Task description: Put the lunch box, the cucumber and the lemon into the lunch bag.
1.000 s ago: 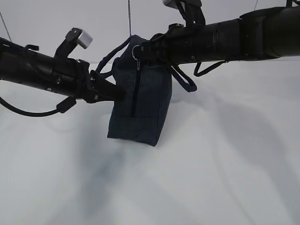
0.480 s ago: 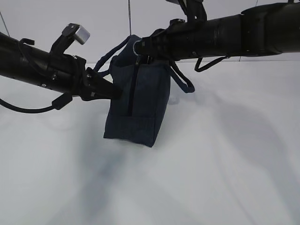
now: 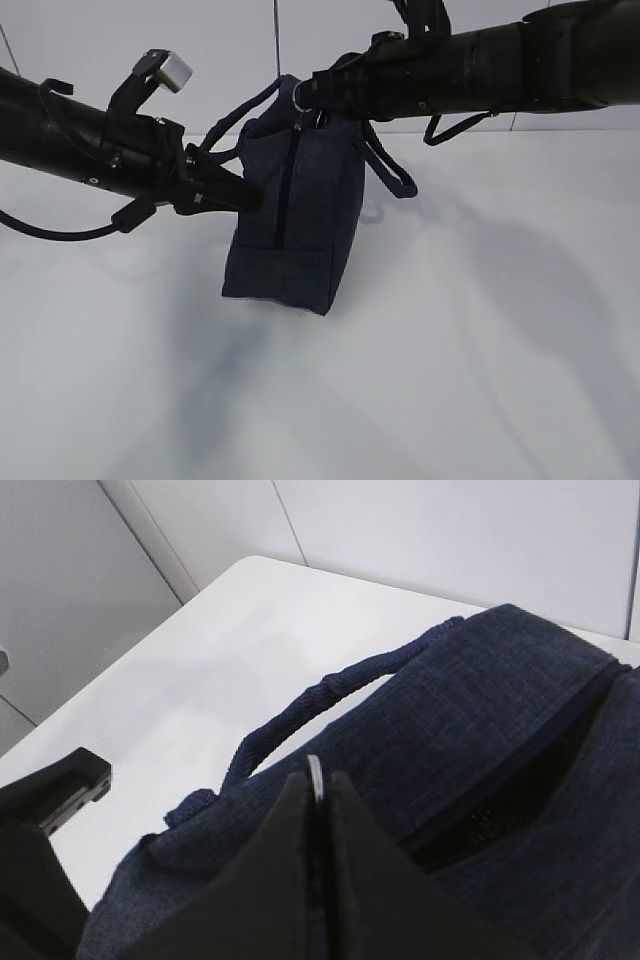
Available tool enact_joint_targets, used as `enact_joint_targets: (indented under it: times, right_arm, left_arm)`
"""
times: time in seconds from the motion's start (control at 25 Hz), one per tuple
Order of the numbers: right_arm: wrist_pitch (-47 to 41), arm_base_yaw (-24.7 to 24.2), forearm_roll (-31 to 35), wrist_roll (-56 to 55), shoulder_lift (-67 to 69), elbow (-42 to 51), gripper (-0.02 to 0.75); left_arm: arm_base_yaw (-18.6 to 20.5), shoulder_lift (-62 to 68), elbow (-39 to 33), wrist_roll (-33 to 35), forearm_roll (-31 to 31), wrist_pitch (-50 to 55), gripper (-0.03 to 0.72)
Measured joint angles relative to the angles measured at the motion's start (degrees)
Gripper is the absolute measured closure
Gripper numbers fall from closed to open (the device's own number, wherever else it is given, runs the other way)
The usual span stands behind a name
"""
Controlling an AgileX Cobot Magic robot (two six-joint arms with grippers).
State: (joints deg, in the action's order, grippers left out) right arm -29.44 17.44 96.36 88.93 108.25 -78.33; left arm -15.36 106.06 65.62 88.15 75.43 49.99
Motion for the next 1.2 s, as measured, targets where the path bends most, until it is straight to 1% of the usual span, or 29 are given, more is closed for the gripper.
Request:
enact_joint_targets:
  times: [0.36, 0.6, 0.72, 0.8, 0.84, 1.04, 1.12, 1.2]
  right_arm:
    - [0.09, 0.00, -0.13, 0.65, 0.00, 0.00, 0.738]
    - [-0.16, -0.13, -0.13, 0.44, 0.00, -0.22, 0.738]
    - [-0.95, -0.36, -0.13, -0.26, -0.02, -0.22, 0.738]
    - [-1.32, -0.36, -0.22, -0.76, -0.12, -0.22, 0.738]
    - [-1.35, -0.36, -0.37, -0.99, -0.12, -0.22, 0.738]
    - [-1.84, -0.54, -2.43, -3.15, -0.12, -0.30, 0.738]
    - [-1.95, -0.59, -2.94, -3.65, -0.24, -0.30, 0.738]
    - [-2.16, -0.59, -3.21, -3.77, -0.24, -0.35, 0.738]
  left_arm:
    - [0.00, 0.00, 0.00, -1.56, -0.21, 0.22, 0.694]
    - [0.00, 0.00, 0.00, -1.69, 2.60, -0.21, 0.692]
    - [0.00, 0.00, 0.00, -2.17, 2.73, -0.30, 0.673]
    - [0.00, 0.00, 0.00, -3.02, 2.73, -0.30, 0.637]
    - [0.00, 0.00, 0.00, -3.46, 2.73, -0.04, 0.607]
    - [0.00, 0.00, -0.12, -7.20, 2.61, 0.43, 0.413]
    - [0.34, 0.00, -0.12, -9.00, 3.31, 0.43, 0.384]
    - [0.45, 0.00, -0.12, -10.47, 5.13, 0.43, 0.373]
